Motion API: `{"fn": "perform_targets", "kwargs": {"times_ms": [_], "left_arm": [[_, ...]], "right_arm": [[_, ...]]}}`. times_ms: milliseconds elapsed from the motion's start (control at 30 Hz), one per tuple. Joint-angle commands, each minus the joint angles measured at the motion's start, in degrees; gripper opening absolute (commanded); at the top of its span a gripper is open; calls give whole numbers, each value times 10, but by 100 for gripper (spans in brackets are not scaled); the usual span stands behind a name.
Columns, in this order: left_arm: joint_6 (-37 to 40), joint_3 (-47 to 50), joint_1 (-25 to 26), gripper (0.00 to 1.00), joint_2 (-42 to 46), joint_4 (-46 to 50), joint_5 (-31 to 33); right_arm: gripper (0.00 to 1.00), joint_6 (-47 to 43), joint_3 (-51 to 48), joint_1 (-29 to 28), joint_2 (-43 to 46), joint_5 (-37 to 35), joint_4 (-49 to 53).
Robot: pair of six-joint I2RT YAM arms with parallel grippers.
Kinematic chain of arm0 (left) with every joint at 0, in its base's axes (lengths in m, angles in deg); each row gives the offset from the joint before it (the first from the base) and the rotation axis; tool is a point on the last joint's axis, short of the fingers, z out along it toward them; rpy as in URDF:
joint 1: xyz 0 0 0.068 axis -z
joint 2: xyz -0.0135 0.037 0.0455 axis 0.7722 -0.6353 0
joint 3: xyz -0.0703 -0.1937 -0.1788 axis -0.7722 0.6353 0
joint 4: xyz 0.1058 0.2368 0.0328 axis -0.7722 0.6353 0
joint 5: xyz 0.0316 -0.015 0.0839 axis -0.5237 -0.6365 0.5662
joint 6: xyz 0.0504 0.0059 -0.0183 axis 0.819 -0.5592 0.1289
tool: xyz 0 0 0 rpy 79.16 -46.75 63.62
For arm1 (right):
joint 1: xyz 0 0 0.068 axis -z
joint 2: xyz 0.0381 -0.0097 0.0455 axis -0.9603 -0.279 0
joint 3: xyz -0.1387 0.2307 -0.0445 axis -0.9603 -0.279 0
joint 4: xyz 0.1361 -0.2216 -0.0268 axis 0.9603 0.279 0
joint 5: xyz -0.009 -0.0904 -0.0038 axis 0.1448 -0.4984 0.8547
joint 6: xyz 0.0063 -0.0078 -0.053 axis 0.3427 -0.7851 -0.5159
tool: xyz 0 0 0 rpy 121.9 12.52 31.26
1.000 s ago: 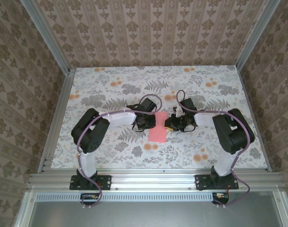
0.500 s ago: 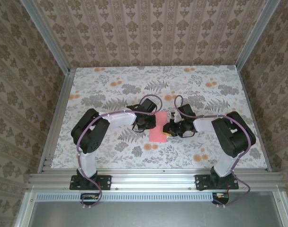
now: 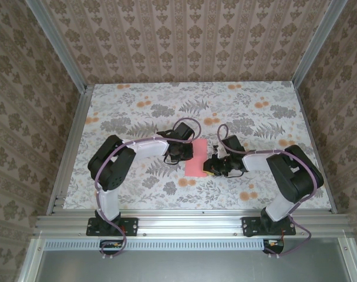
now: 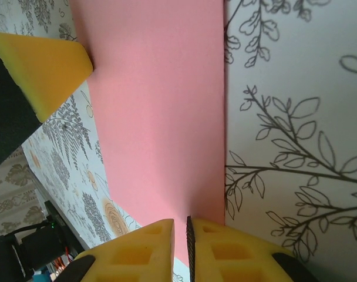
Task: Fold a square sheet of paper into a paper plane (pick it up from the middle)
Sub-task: Fold the square sheet of paper in half at the center of the table.
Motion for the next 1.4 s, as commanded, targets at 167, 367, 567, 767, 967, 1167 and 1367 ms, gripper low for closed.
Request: {"fn": "perform_targets", "kwargs": {"times_ms": [167,367,567,767,967,1167,1367], "left_arm": [[7,13,6,2,2,46,2],[13,7,7,2,0,53,-1],[9,5,8,2,-3,51,-5],[7,7,12,8,19,40,-8],[1,26,13,27,94,30,16],[-17,84,-20,40,131,-14,-16],[-30,112,-36,44,131,-53,-97]], "right_arm": [[17,-16,-16,-10,62,-28,69],[18,-13,-24,-27,34,-20,54],[17,-29,-26,-27,17,-54,86],[21,-55,7,-27,76,-72,143],[29,-112,98,-27,91,-188,260],[35,-123,169,-29,43,-210,285],[39,-127,202,-35,10,-227,302]]}}
